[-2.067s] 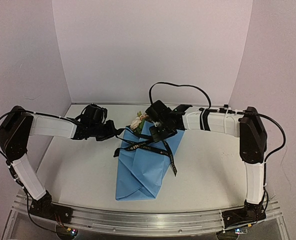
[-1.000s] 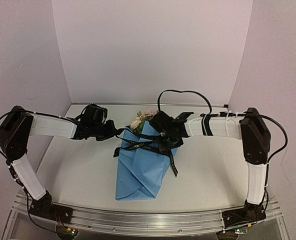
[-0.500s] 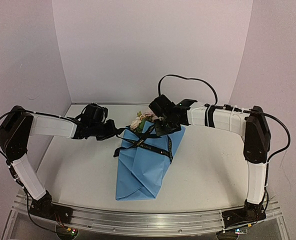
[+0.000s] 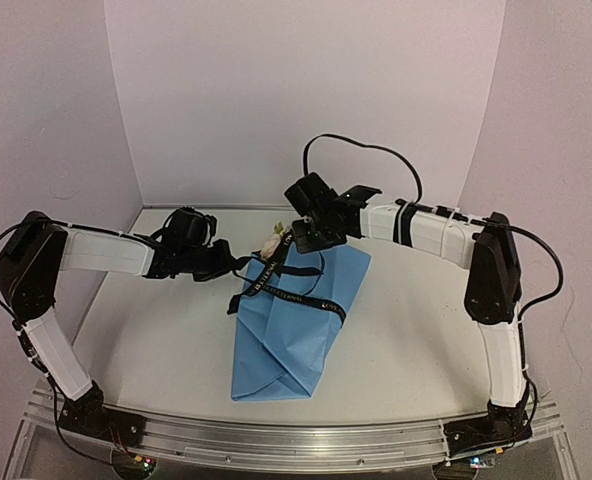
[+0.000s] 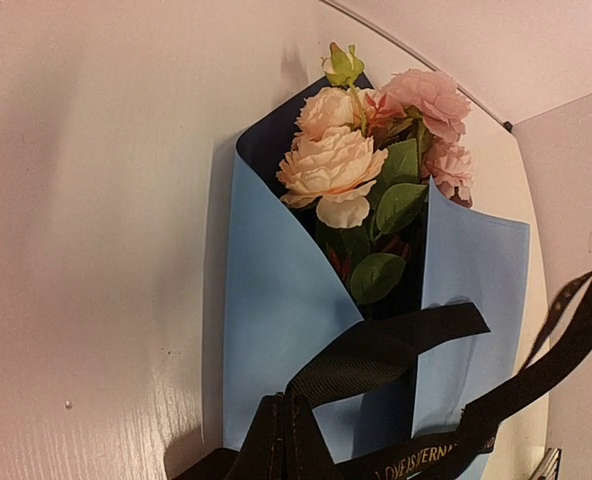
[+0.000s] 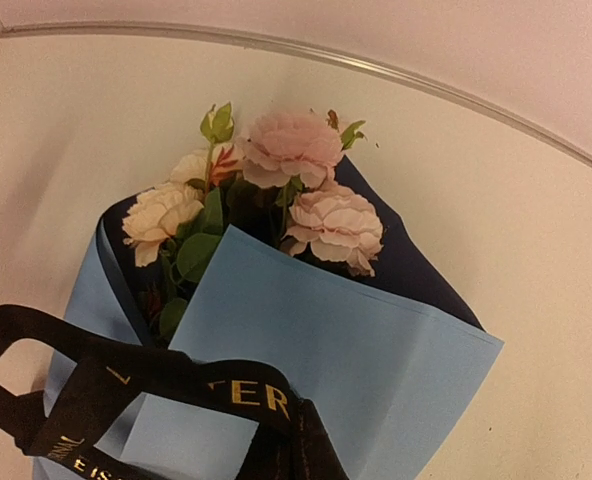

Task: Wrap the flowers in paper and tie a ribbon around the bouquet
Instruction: Cross the ribbon over the folded bouquet.

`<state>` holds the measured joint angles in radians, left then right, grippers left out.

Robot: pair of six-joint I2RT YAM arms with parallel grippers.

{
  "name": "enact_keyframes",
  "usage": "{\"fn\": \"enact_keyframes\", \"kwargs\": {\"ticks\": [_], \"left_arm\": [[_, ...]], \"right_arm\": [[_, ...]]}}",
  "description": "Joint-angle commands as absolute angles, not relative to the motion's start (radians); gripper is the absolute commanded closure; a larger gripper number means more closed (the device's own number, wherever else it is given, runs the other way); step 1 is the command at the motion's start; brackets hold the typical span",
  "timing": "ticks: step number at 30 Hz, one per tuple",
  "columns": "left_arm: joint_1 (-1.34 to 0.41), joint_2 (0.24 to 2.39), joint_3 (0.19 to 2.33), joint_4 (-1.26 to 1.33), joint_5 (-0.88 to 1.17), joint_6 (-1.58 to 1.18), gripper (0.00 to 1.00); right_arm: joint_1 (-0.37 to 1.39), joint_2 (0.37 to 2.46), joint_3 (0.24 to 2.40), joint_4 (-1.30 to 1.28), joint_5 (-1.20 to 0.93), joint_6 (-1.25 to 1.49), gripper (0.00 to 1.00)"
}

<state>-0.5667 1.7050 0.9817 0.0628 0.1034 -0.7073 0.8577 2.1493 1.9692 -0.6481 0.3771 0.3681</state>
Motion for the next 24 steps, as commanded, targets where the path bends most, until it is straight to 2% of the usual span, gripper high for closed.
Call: {"fn": "enact_keyframes", "kwargs": {"ticks": [1,4,5,7,8,10,13,17,24], "left_arm": [[-0.568,1.708,1.019,0.093,0.109,-0.700,1.00],[-0.568,1.706,1.019,0.094,0.109,-0.700,1.00],[-0.568,1.705,1.019,0.093,0.108,-0.700,1.00],[-0.568,1.704,1.022,0.090,0.106,-0.699,1.00],[-0.568,1.704,1.023,0.088,0.106,-0.697,1.00],[-0.568,1.704,1.028,0.084,0.106,-0.695,1.00],[-0.568,1.703,1.030,0.083,0.107,-0.694,1.00],[-0.568,1.698,1.028,0.083,0.106,-0.692,1.00],[-0.568,1.695,1.032,0.083,0.106,-0.689,1.00]], "right_arm": [[0.854,2.184,1.970,-0.662,0.424,0.389,1.00],[0.852,2.210,1.976,-0.661,0.449,0.398,0.90],[0.852,2.215,1.981,-0.660,0.457,0.400,0.84],[0.851,2.208,1.985,-0.661,0.460,0.403,0.61],[0.850,2.194,1.979,-0.661,0.457,0.406,0.53],[0.850,2.160,1.960,-0.663,0.447,0.412,0.44],[0.850,2.095,1.913,-0.687,0.435,0.431,0.41],[0.852,2.034,1.814,-0.718,0.372,0.496,0.44],[0.851,2.064,1.764,-0.724,0.319,0.551,0.58]]}}
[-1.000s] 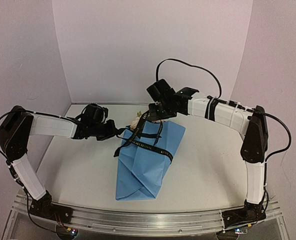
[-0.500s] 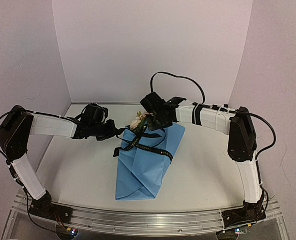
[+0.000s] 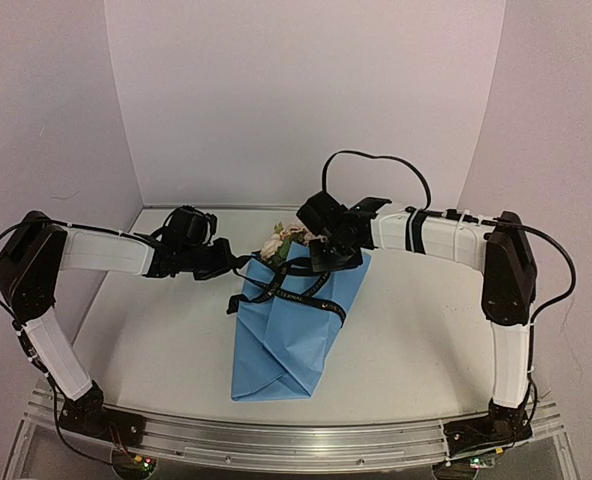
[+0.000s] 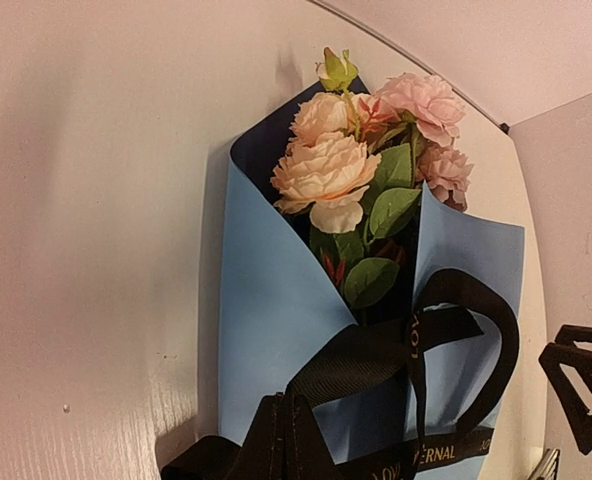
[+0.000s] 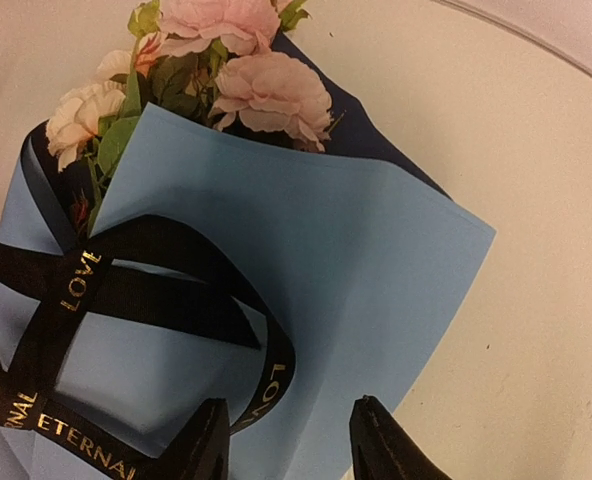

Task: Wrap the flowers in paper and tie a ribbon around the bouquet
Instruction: Cross the ribbon over the folded bouquet.

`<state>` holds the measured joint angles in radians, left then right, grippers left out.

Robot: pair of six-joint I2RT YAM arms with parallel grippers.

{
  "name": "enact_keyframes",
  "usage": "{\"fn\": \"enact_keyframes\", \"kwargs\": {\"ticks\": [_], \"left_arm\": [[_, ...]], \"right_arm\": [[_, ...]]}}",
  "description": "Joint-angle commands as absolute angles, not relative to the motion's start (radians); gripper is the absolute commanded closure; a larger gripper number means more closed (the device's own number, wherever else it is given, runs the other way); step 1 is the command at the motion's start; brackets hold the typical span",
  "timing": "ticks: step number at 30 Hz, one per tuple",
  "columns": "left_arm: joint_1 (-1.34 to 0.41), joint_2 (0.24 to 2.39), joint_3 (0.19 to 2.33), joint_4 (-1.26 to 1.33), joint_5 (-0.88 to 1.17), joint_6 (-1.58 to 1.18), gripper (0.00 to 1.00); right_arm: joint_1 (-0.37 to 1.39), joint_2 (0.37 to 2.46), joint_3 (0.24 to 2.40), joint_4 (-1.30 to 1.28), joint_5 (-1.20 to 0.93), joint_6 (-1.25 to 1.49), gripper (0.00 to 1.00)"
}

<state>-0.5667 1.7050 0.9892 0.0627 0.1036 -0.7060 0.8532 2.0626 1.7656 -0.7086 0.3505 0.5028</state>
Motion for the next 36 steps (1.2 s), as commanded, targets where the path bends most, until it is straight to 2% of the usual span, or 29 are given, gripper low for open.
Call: {"fn": "enact_keyframes", "kwargs": {"ticks": [1,10,29,36], "left_arm": [[-0.568,1.695,1.032,0.082,0.106,-0.689,1.00],[-0.568,1.695,1.038,0.077,0.103,-0.686,1.00],[-0.568,1.659,1.043,0.119,0.152,-0.687,1.00],[-0.568,1.651,1.052,0.121,0.163,-0.684,1.00]], "right_arm": [[0.851,2.073,1.775,-0.724,0.317,0.551,0.58],[0.846,2.143,1.831,-0.729,0.281,0.573,0.63],[0.846,2.238,1.902,-0.737,0.323,0.627,0.96],[0.850,2.231,1.866,-0.675,0.423,0.641,1.00]]}}
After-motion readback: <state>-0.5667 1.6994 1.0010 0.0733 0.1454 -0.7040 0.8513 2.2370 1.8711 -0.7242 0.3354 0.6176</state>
